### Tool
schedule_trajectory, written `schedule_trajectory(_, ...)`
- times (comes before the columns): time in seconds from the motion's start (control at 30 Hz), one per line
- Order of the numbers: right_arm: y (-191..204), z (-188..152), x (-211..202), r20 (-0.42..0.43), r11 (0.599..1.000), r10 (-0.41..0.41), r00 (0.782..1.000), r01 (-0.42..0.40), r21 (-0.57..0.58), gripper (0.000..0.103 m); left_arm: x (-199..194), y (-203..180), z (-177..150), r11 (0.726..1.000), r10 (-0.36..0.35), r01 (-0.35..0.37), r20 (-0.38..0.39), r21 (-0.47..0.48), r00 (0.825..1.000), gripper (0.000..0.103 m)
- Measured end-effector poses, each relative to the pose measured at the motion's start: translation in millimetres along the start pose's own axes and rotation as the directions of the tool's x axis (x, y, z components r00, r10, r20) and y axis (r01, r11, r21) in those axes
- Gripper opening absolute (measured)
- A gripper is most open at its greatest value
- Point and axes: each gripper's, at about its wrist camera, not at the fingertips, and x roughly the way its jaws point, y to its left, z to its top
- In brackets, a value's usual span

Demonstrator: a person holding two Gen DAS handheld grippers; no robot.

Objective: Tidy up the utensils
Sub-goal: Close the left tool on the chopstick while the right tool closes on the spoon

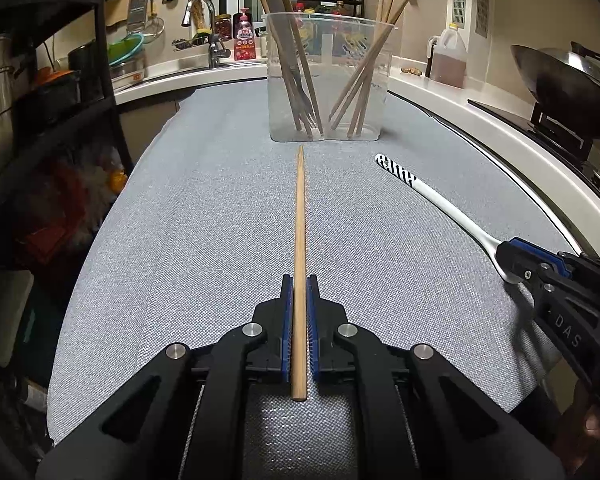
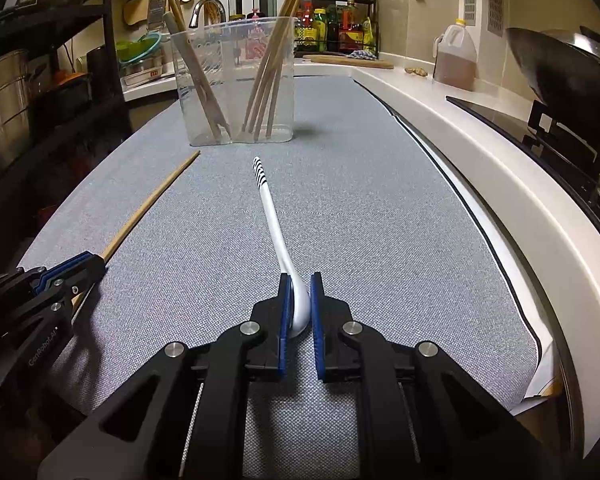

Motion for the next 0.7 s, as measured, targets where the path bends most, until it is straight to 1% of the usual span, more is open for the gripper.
schedule_trajectory(0.57,-0.6,1.2,-1.2,0.003,1.000,0.009,1.000,-0.009,-0.002,0.010,1.0,-0.5,1.4,1.000,-0.002,0.002,0.001,0.000,1.000,0.007)
schedule_trajectory(0.7,0.3,5.0,-8.4,0.022,1.000,0.004,1.000,-0.004,-0.007,0.010,-4.8,-0.4,2.3,1.000,0.000,0.000,0.021,0.001,1.000,0.007)
